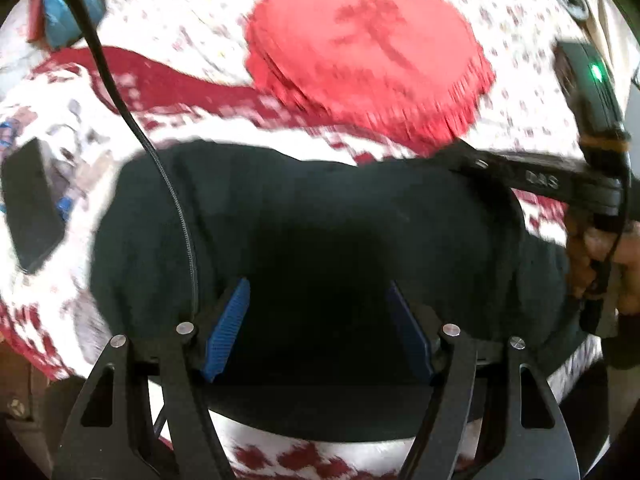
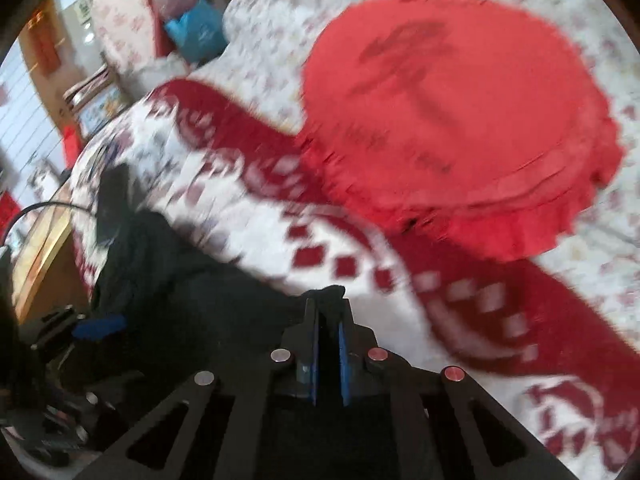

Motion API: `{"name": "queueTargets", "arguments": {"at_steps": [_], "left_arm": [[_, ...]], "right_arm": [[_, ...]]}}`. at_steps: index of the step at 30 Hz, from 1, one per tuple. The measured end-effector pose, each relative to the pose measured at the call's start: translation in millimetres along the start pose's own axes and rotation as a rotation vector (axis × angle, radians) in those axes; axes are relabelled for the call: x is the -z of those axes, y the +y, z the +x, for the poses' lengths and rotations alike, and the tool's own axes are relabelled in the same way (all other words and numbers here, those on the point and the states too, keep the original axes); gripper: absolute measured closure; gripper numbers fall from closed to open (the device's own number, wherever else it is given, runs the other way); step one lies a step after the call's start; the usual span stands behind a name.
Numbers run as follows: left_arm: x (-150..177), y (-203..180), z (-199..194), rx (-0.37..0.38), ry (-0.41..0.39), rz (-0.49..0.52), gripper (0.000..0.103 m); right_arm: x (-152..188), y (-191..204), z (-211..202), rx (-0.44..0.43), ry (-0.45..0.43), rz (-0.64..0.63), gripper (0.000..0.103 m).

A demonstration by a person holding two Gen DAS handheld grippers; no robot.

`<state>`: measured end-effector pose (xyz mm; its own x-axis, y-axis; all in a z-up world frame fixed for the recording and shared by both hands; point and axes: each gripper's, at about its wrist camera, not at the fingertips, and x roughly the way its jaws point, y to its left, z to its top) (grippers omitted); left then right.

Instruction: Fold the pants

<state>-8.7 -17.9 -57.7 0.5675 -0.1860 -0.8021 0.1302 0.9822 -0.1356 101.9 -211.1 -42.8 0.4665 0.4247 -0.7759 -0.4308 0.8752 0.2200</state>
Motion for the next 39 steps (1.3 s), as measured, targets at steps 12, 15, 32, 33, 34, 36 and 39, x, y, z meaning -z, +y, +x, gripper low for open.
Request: {"name": "queueTargets", "arguments": {"at_steps": [12, 15, 32, 33, 34, 36, 39], "left_arm": [[-18, 27, 4, -0.082, -0.011, -0.04, 0.032], [-33, 35, 7, -0.103, -0.026, -0.057, 0.032], [-58, 63, 56, -0.203, 0.016, -0.089, 0.032], [-57, 62, 52, -0.202, 0.013, -0.094, 0.032], [-54, 63, 48, -0.198, 0.009, -0.099, 0.032], [-51, 62, 41, -0.193, 0.008, -0.103, 0.032], [-42, 58, 30, -0.188, -0.001, -0.1, 0.032]], "right_arm": [[8, -16, 10, 0.186, 0.004, 0.096, 0.075], [10, -9, -13, 0.155, -0.049, 0.119, 0.072], [14, 23, 35, 0.087, 0.021, 0.108, 0.072], [16, 26, 30, 0.083, 0.021, 0.108, 0.072], [19, 27, 24, 0.078, 0.017, 0.108, 0.072], [26, 35, 8, 0.075, -0.002, 0.104, 0.071], [41, 48, -11, 0.077, -0.02, 0.096, 0.067]]}}
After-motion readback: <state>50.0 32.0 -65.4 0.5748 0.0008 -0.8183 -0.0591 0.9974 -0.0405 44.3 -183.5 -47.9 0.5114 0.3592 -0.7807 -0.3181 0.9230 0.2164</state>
